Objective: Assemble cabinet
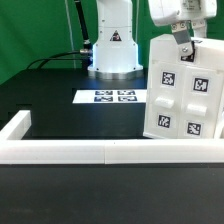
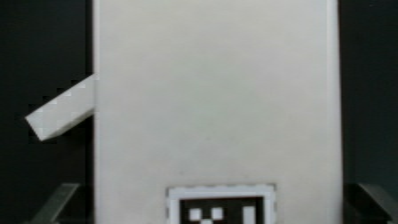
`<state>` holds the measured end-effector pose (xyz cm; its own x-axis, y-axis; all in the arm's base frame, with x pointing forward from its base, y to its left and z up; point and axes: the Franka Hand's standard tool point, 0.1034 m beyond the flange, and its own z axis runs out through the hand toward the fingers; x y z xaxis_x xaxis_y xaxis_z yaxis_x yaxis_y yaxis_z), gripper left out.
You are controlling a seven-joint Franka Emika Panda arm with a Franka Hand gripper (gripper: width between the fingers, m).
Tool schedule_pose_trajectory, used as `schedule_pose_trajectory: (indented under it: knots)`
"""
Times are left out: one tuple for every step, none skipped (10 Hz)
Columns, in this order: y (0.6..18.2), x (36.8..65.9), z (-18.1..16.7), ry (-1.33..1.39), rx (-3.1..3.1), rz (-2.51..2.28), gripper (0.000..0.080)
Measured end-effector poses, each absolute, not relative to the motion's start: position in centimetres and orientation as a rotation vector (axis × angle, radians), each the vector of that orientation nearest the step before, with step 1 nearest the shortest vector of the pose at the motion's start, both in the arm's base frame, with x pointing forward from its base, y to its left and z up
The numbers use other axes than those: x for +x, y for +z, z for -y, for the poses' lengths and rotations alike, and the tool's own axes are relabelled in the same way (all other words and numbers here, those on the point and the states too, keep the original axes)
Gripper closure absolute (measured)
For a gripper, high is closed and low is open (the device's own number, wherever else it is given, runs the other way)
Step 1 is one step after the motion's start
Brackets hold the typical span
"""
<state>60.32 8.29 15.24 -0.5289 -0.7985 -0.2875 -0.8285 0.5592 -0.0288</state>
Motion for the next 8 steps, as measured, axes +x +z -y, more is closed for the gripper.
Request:
schedule_pose_trajectory:
  knots:
    - [15.3, 60.4, -8.3, 0.176, -1.318, -2.536, 0.0239]
    - [15.3, 60.4, -8.3, 0.177, -1.317, -2.531, 0.0239]
    - [15.2, 60.3, -8.4, 0.177, -1.335, -2.522, 0.0149]
    - [15.2, 60.3, -8.5, 0.174, -1.359, -2.509, 0.0048]
    - [15.4, 60.3, -8.7, 0.174, -1.362, -2.503, 0.0048]
    - [16.1, 60.1, -9.2, 0.178, -1.342, -2.493, 0.0008]
    - [17.0, 59.7, -10.0, 0.189, -1.331, -2.481, 0.0002]
    - [18.0, 59.8, -10.5, 0.188, -1.336, -2.463, 0.0002]
